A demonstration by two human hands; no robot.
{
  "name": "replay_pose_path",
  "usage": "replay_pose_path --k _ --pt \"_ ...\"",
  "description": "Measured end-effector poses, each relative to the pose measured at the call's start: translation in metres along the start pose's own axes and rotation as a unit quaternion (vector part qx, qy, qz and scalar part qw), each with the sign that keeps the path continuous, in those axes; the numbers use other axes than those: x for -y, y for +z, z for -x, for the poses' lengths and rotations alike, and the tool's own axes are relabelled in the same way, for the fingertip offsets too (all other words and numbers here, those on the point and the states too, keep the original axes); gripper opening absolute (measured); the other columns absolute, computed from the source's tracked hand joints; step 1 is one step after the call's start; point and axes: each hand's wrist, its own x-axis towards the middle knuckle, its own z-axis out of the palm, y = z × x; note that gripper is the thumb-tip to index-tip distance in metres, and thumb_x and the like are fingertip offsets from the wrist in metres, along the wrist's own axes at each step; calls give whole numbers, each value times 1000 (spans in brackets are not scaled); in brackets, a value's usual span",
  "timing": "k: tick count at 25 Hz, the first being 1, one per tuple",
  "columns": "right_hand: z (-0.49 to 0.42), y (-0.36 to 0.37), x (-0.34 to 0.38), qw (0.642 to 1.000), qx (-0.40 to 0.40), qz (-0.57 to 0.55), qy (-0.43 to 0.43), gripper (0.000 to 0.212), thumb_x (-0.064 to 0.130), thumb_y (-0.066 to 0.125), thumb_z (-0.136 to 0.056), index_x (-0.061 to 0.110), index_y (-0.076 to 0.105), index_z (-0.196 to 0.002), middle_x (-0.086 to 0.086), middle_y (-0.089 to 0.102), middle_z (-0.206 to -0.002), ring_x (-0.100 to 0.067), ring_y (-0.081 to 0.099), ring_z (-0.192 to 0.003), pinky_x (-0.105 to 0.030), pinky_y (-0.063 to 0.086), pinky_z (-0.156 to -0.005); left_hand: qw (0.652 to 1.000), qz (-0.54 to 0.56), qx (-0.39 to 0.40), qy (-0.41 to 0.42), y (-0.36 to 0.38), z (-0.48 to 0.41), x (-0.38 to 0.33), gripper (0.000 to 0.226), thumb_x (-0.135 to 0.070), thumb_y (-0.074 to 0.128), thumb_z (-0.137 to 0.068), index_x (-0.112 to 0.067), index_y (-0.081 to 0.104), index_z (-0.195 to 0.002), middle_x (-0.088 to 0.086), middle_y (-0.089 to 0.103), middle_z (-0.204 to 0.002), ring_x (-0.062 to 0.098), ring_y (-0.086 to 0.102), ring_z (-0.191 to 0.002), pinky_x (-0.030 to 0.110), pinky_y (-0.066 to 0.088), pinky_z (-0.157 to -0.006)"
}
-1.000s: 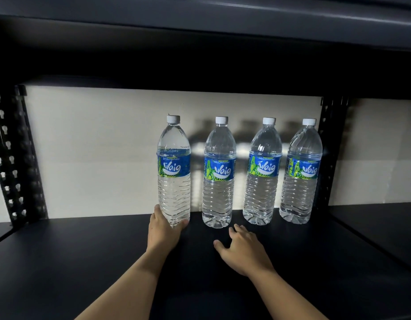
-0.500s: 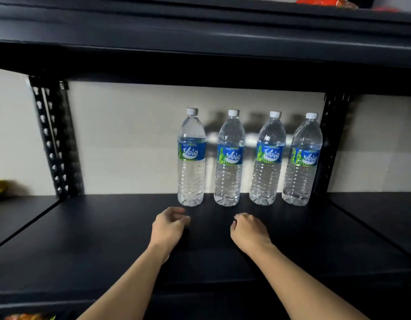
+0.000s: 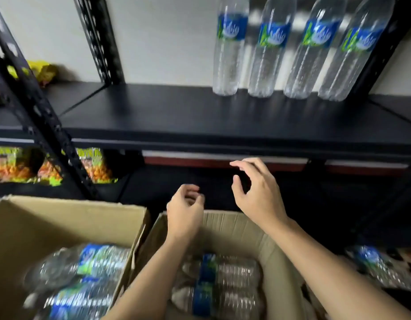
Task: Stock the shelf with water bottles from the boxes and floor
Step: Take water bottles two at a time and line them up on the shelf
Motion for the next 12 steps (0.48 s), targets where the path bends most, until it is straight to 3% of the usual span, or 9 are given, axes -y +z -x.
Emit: replay_pose_path --k 1,3,6,9,12 --pt "15 9 -3 999 45 14 14 28 21 60 -89 23 66 -116 9 58 -111 -8 62 -93 -25 52 -74 997 -39 -11 -61 -1 13 25 20 -13 61 -90 -17 60 -109 -2 66 -97 17 64 -94 27 50 -80" --pt "44 30 -16 977 194 34 75 32 28 59 -91 31 60 -123 11 58 -113 -10 62 -95 -30 52 -75 975 -80 6 -207 4 36 78 41 -17 62 -88 -15 49 -127 3 59 -117 22 57 -111 33 46 -94" --pt "71 59 -39 887 418 80 180 48 40 59 -92 34 47 -138 7 57 -129 -19 56 -117 -37 48 -93 918 -111 15 -379 17 65 138 62 -27 61 -83 -6 39 -137 15 52 -130 33 52 -120 41 44 -103" --pt "96 92 -61 826 517 126 185 55 41 61 -90 31 44 -142 1 49 -143 -24 48 -129 -39 42 -104 886 -94 38 -452 34 84 177 48 -26 59 -89 2 52 -128 18 60 -124 34 59 -115 30 49 -90" --pt "121 129 -86 791 564 135 194 64 41 62 -90 29 37 -148 -2 35 -154 -26 37 -139 -43 35 -111 847 25 48 -529 56 87 215 47 -21 62 -91 2 53 -131 20 57 -131 35 57 -120 31 48 -82"
